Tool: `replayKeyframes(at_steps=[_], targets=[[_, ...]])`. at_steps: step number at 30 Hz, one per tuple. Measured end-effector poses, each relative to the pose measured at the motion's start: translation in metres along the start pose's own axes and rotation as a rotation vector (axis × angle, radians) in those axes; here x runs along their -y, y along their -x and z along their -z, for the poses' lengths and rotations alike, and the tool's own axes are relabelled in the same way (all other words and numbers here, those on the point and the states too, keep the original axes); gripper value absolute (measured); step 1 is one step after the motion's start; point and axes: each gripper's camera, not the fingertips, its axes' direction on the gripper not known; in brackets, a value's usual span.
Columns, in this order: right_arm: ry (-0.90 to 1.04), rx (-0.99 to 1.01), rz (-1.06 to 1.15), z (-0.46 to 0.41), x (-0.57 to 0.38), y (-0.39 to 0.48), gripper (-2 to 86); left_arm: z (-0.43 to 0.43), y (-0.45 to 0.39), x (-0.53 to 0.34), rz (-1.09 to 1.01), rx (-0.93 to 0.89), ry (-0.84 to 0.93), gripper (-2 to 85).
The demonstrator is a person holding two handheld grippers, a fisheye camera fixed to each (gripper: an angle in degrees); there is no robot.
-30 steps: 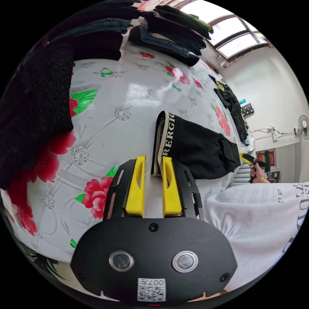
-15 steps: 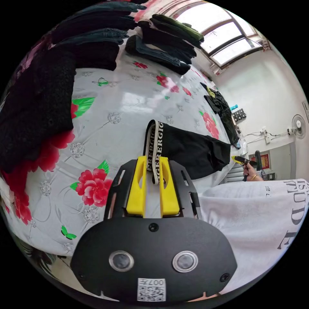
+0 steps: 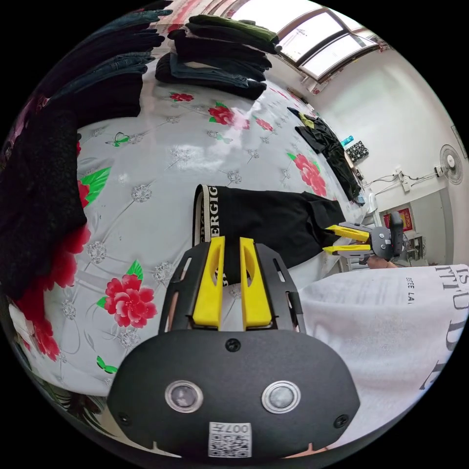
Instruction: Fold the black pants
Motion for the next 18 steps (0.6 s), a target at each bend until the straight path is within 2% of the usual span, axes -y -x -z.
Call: replayKeyframes(at_steps=[1,3,6,8,9,11,12,14,18], targets=[[0.046,-0.036,-0.013,-0.006,0.001,-0.001,6.5,0.000,0.000,0.000,0.000,0.002,0.000,5.1],[0.000,-0.061,-0.094,0.010,-0.009,-0.017,5.5,0.002,-0.001,-0.004,0.002,0.016,0.000,4.9],[-0.202,0.033,-0.343,0.077,-0.054,-0.076,4.1,0.000,0.002,-0.009,0.017,0.017,0.010,4.7],[-0.432,0.078,-0.647,0.138,-0.128,-0.138,3.2,-0.004,0.003,-0.010,0.028,0.009,0.025,4.7],[-0.497,0.091,-0.726,0.152,-0.151,-0.153,3.0,-0.006,0.004,-0.011,0.031,0.004,0.031,4.6],[-0.782,0.192,-1.020,0.194,-0.259,-0.205,2.3,-0.009,0.003,-0.010,0.027,0.004,0.038,4.6],[-0.852,0.221,-1.090,0.200,-0.287,-0.215,2.2,-0.011,0.002,-0.008,0.021,0.004,0.044,4.6],[-1.119,0.284,-1.302,0.211,-0.386,-0.239,1.9,-0.014,0.000,-0.005,0.013,0.006,0.048,4.5],[-1.181,0.258,-1.484,0.216,-0.461,-0.261,1.8,-0.018,-0.002,0.002,0.010,0.007,0.053,4.5]])
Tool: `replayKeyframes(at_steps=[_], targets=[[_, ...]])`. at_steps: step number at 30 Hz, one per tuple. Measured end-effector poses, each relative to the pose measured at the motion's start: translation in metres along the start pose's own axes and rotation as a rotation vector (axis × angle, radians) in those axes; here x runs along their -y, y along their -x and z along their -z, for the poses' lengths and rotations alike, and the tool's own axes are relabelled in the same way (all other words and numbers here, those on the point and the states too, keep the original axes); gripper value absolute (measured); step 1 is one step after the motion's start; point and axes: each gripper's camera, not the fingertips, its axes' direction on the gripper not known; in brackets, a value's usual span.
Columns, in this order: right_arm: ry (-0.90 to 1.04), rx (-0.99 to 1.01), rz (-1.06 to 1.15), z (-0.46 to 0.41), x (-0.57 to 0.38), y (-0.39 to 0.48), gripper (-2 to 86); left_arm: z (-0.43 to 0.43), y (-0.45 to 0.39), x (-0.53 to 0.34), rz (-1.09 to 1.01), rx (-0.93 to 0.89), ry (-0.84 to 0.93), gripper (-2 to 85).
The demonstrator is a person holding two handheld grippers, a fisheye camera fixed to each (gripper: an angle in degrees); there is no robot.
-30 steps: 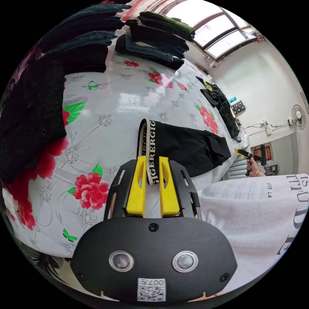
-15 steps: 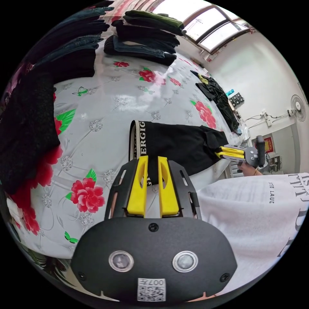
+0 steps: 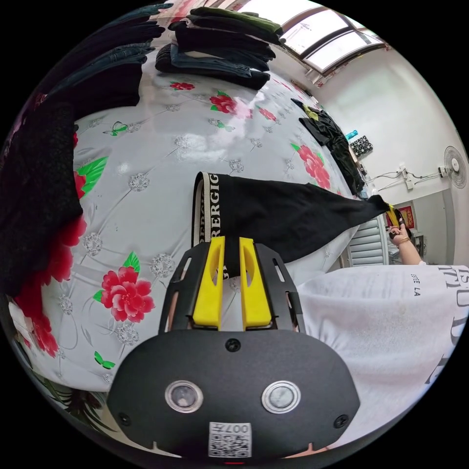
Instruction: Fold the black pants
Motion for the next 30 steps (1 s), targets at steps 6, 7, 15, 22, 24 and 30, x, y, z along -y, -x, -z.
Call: replayKeyframes(at_steps=[6,7,15,22,24,30], targets=[[0.137,0.057,0.142,-0.024,0.007,0.034,2.0,-0.001,-0.001,0.002,0.022,0.003,-0.005,4.5],[0.196,0.077,0.221,-0.035,-0.005,0.052,2.1,-0.001,-0.001,0.002,0.026,0.004,-0.007,4.4],[0.564,0.078,0.616,-0.112,-0.198,0.136,4.2,-0.008,0.002,-0.004,0.085,-0.011,-0.018,4.1],[0.875,-0.193,0.791,-0.172,-0.328,0.125,6.5,-0.016,-0.009,0.007,0.029,-0.013,0.003,4.0],[0.874,-0.231,0.910,-0.173,-0.345,0.139,6.9,-0.017,-0.011,0.009,0.012,-0.003,0.006,4.0],[0.949,-0.335,1.241,-0.211,-0.408,0.167,6.2,-0.025,-0.008,0.009,0.036,-0.035,0.002,4.0]])
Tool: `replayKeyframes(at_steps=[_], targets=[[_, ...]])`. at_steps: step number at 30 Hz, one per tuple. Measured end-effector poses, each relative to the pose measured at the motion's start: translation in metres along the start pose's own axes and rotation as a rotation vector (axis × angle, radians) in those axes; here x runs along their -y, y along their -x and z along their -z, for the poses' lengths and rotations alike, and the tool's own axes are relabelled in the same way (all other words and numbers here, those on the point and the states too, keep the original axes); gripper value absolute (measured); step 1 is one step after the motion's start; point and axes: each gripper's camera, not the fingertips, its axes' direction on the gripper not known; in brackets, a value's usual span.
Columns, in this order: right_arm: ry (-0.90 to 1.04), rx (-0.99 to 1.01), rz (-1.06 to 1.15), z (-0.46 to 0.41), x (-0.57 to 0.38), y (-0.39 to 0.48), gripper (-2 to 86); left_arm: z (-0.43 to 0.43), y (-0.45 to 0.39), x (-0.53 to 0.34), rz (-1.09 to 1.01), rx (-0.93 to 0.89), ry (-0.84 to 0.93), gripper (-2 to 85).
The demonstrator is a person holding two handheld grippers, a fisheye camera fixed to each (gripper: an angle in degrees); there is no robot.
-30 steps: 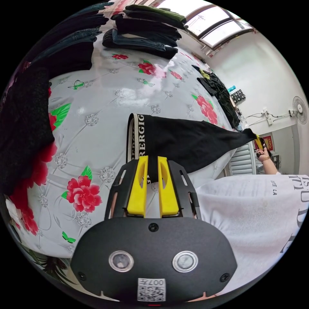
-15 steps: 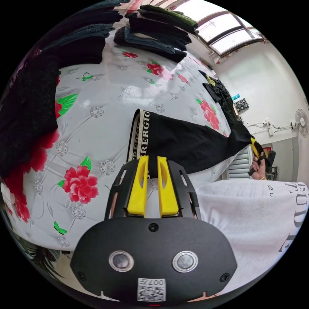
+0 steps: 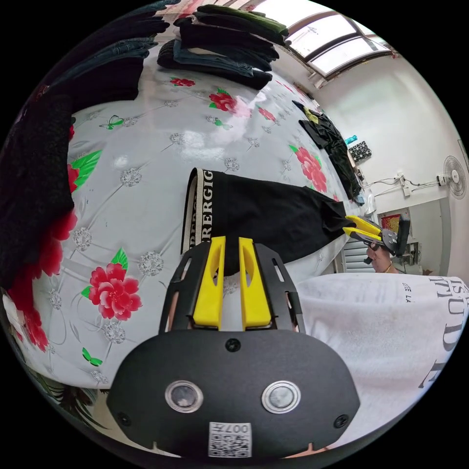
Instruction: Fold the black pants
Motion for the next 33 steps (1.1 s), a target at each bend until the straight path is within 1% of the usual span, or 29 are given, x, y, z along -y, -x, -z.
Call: replayKeyframes(at_steps=[2,3,4,5,6,8,9,10,11,12,15,17,18,20,21,22,23,25,27,30,32,33], targets=[[0.059,-0.029,0.016,-0.021,0.014,0.005,4.0,-0.001,-0.001,-0.001,-0.001,0.003,-0.003,4.0],[0.053,-0.036,-0.002,-0.022,0.015,0.002,3.4,-0.001,-0.002,-0.002,-0.002,0.005,-0.004,4.0],[-0.004,-0.042,-0.078,-0.016,0.016,-0.008,2.3,-0.001,-0.002,-0.002,-0.001,0.006,-0.005,4.0],[-0.095,0.009,-0.193,-0.002,0.012,-0.026,1.7,-0.001,-0.002,-0.003,0.000,0.009,-0.011,4.0],[-0.151,0.057,-0.263,0.006,0.008,-0.037,1.4,0.000,-0.002,-0.004,0.003,0.014,-0.017,4.0],[-0.445,0.307,-0.595,0.030,-0.031,-0.086,0.8,0.001,-0.001,-0.006,0.011,0.022,-0.023,3.9],[-0.525,0.370,-0.670,0.031,-0.044,-0.095,0.8,-0.001,0.001,-0.007,0.019,0.022,-0.023,3.9],[-0.662,0.462,-0.798,0.028,-0.069,-0.105,0.7,-0.001,0.002,-0.008,0.024,0.021,-0.022,3.9],[-0.728,0.494,-0.864,0.021,-0.082,-0.104,0.8,-0.004,0.004,-0.008,0.033,0.016,-0.018,3.9],[-0.727,0.499,-0.867,0.015,-0.084,-0.101,0.9,-0.007,0.005,-0.008,0.043,0.011,-0.012,3.9],[-0.503,0.492,-0.732,-0.023,-0.065,-0.068,2.3,-0.012,0.004,-0.007,0.046,0.002,-0.006,3.8],[-0.271,0.478,-0.562,-0.063,-0.048,-0.031,3.3,-0.014,0.002,-0.005,0.039,0.004,-0.003,3.9],[-0.222,0.482,-0.518,-0.071,-0.044,-0.022,3.6,-0.015,0.001,-0.004,0.035,0.007,-0.001,3.9],[-0.081,0.497,-0.354,-0.095,-0.035,0.008,4.6,-0.017,0.000,-0.003,0.031,0.009,0.006,4.0],[-0.061,0.482,-0.323,-0.096,-0.033,0.014,4.7,-0.019,-0.001,-0.002,0.029,0.010,0.012,4.1],[-0.058,0.417,-0.284,-0.094,-0.032,0.021,4.8,-0.020,-0.001,-0.001,0.028,0.011,0.014,4.1],[-0.087,0.345,-0.278,-0.087,-0.033,0.022,5.0,-0.021,-0.002,0.000,0.026,0.012,0.016,4.1],[-0.143,0.260,-0.312,-0.078,-0.034,0.015,5.3,-0.023,-0.003,0.001,0.023,0.010,0.018,4.2],[-0.168,0.203,-0.286,-0.071,-0.028,0.012,5.5,-0.027,-0.008,0.002,0.011,0.006,0.025,4.2],[-0.127,0.129,-0.122,-0.077,-0.001,0.035,5.8,-0.032,-0.018,0.005,-0.023,-0.002,0.031,4.2],[-0.066,0.081,0.016,-0.095,0.023,0.059,5.4,-0.034,-0.027,0.006,-0.052,-0.013,0.033,4.3],[-0.050,0.069,0.037,-0.101,0.029,0.064,5.3,-0.036,-0.033,0.008,-0.073,-0.018,0.037,4.2]])
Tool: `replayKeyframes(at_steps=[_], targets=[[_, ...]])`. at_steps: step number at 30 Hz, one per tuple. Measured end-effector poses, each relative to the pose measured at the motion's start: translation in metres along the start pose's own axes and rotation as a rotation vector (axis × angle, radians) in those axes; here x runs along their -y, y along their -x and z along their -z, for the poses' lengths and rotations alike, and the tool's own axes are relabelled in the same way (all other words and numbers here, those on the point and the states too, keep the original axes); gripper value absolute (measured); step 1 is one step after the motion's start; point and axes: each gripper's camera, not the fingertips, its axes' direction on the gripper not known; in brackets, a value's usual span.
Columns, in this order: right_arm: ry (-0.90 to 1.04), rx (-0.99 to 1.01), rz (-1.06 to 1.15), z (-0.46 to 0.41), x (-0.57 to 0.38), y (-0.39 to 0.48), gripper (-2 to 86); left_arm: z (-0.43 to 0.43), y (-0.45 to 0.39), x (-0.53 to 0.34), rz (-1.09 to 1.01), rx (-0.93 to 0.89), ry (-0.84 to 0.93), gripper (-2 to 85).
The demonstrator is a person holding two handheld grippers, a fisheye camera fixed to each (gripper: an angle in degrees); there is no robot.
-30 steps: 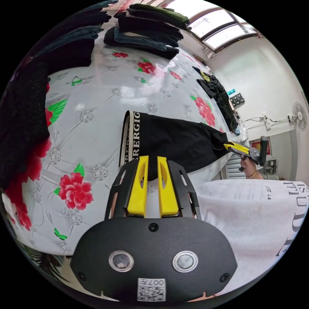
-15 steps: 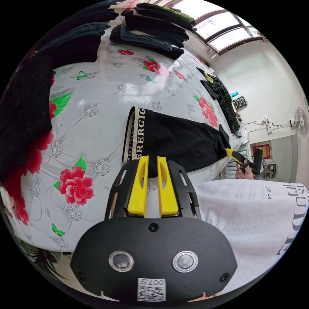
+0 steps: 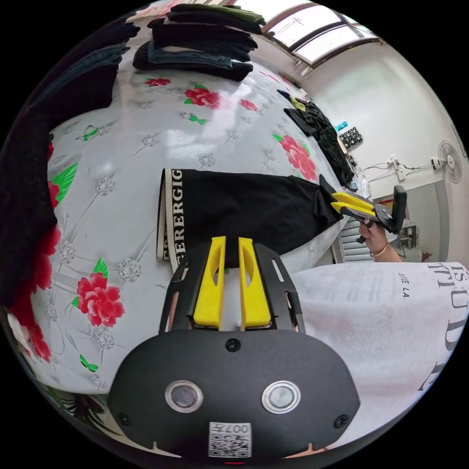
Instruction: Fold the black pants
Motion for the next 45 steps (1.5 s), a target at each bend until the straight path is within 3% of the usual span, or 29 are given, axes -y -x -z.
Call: replayKeyframes(at_steps=[7,16,21,23,27,31,35,40,45], targets=[[0.345,0.001,0.020,-0.090,0.021,-0.012,3.1,-0.011,-0.020,0.004,-0.058,-0.006,0.027,4.2],[0.267,-0.022,-0.025,-0.084,0.007,-0.044,0.8,-0.019,-0.014,0.003,-0.024,-0.011,0.048,4.1],[0.013,0.094,-0.207,-0.033,0.000,-0.097,0.1,-0.016,-0.015,0.006,-0.030,-0.006,0.037,3.9],[-0.175,0.258,-0.383,-0.009,-0.013,-0.141,0.4,-0.017,-0.013,0.005,-0.023,-0.007,0.039,3.9],[-0.291,0.450,-0.509,-0.005,-0.031,-0.189,1.8,-0.017,-0.012,0.005,-0.014,-0.014,0.034,3.9],[-0.236,0.303,-0.481,0.011,-0.046,-0.206,4.0,-0.015,-0.013,0.005,-0.017,-0.010,0.029,3.9],[-0.327,0.019,-0.779,0.053,-0.112,-0.274,6.2,-0.014,-0.010,0.004,-0.006,-0.015,0.031,3.9],[-0.279,0.067,-1.017,0.044,-0.170,-0.360,6.6,-0.016,-0.011,0.009,-0.018,-0.023,0.046,4.0],[-0.243,0.028,-0.967,0.032,-0.164,-0.374,2.7,-0.011,-0.023,0.017,-0.065,-0.006,0.050,4.0]])
